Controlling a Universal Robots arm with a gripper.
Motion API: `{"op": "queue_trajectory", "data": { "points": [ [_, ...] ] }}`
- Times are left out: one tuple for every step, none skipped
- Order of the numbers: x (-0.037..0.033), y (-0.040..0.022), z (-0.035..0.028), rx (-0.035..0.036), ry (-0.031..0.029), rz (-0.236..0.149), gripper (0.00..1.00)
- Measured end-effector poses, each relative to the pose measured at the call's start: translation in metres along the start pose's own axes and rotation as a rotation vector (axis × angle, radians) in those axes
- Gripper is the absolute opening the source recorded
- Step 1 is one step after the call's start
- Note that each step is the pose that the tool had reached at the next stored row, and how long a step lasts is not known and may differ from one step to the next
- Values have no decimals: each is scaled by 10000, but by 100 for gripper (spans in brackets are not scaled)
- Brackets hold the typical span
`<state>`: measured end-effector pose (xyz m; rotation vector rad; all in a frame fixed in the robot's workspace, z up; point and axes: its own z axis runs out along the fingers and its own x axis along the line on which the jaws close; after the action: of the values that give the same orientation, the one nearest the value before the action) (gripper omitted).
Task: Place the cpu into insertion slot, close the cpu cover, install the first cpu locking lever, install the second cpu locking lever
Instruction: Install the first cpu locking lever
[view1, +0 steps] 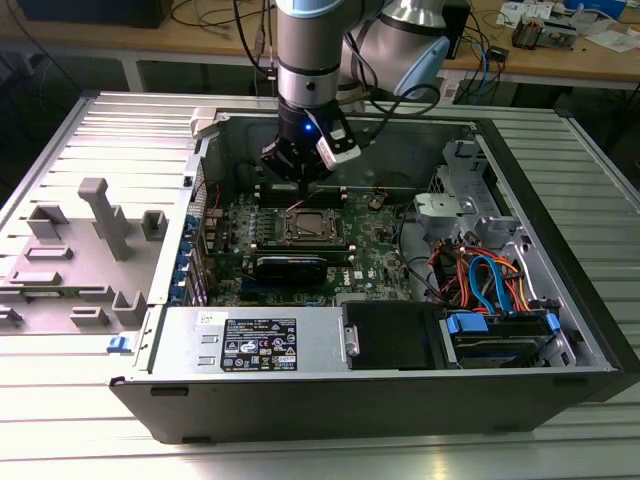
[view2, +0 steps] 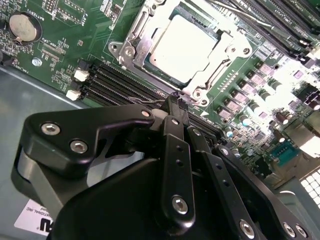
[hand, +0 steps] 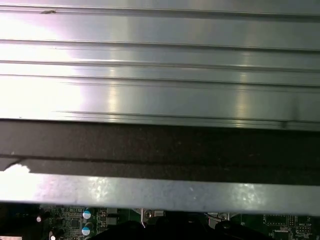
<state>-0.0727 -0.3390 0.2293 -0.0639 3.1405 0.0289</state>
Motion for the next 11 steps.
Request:
{"op": "queue_trajectory", "data": {
  "points": [
    [0,6,5,0,0,1,11],
    [-3,12,10,-1,-1,0,11],
    [-16,18,13,0,0,-1,11],
    [-26,18,15,0,0,0,11],
    [-38,19,16,-1,-1,2,11],
    [-62,18,21,0,0,5,11],
    [-80,18,27,0,0,10,11],
    [-92,17,30,1,0,13,11],
    [-119,16,39,0,0,20,11],
    [-208,15,94,1,-1,32,11],
    [-283,15,163,0,-6,37,11]
  ]
}}
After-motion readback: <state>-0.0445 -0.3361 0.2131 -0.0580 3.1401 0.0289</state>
